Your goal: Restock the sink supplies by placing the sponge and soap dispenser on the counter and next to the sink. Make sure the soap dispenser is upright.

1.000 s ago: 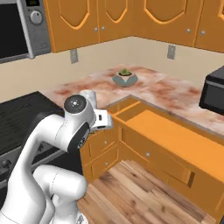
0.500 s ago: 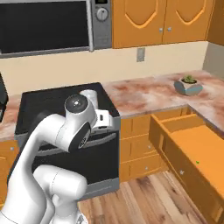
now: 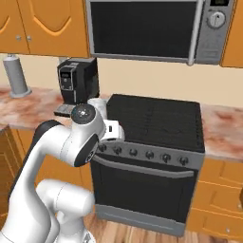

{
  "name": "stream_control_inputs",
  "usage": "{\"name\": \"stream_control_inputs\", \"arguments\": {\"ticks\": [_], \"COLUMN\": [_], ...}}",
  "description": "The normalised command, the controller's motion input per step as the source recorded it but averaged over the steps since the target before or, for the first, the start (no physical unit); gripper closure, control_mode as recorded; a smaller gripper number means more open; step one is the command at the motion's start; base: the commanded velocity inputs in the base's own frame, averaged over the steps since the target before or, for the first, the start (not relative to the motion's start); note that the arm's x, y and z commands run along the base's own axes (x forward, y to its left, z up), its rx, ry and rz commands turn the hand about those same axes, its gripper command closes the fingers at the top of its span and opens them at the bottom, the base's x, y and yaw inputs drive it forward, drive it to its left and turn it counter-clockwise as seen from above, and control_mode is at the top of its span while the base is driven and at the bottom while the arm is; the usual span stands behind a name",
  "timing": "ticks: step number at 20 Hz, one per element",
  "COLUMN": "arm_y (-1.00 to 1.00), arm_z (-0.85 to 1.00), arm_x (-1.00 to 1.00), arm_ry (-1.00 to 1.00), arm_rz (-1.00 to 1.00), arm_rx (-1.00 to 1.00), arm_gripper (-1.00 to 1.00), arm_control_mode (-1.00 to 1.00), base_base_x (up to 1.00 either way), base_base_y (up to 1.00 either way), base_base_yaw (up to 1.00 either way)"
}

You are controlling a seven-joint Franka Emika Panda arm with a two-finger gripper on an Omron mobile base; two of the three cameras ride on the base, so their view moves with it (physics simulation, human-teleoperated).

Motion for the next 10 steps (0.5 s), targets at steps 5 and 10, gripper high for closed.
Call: {"name": "stream_control_inputs", "arguments": {"ticks": [5,10], "arm_y": [0.0,0.0], "arm_z": [0.0,0.0], "arm_x": [0.0,0.0], "arm_ry": [0.0,0.0], "arm_rz": [0.0,0.0], "arm_rx": [0.0,0.0], "arm_gripper": [1.0,1.0], "arm_control_mode": [1.0,1.0], "base_base_x": [0.0,-0.04], "base_base_y": [0.35,0.33], "base_base_yaw": [0.85,0.86]}}
